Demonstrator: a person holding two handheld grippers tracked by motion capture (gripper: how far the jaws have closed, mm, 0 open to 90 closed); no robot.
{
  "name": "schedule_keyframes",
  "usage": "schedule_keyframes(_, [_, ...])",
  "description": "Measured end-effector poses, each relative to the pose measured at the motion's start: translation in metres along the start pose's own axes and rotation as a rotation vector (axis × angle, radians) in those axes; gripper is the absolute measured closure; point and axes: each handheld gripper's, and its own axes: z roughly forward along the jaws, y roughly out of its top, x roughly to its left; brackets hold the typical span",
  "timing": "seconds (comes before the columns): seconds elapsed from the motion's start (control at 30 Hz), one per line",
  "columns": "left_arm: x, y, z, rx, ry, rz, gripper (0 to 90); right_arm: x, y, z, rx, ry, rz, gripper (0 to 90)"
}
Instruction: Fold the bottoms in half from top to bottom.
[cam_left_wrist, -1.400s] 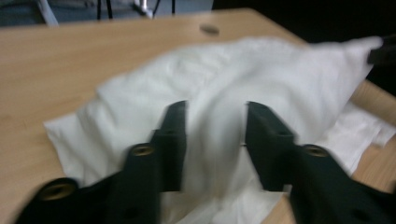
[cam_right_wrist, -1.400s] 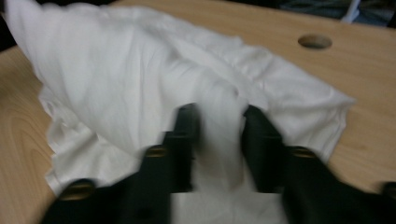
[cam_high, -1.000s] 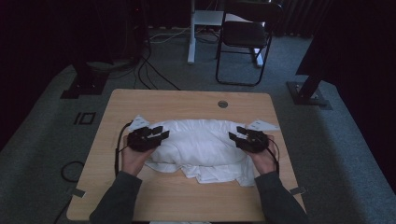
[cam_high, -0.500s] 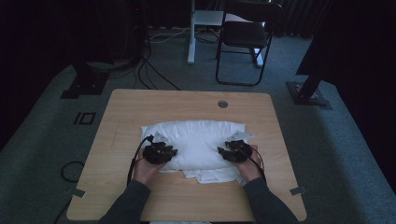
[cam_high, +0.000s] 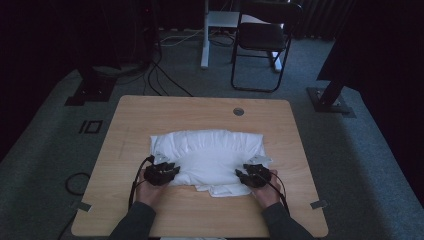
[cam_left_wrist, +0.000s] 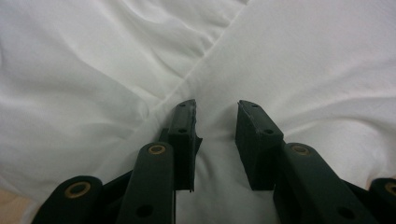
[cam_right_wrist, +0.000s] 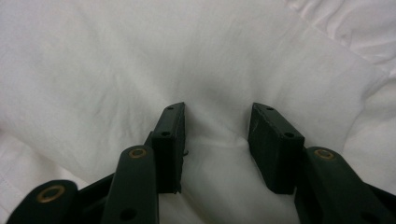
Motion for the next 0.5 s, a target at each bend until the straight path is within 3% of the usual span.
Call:
schedule_keyframes(0.27, [0.005, -0.011, -0.015, 0.003, 0.004, -0.044, 68.0, 0.013, 0.001, 0.004, -0.014, 0.034, -0.024, 55.4])
schedule_keyframes(0.5, [0.007, -0.012, -0.024, -0.034, 0.010, -0.074, 55.1, 0.014, 0.001, 0.004, -0.017, 0.037, -0.026, 55.4])
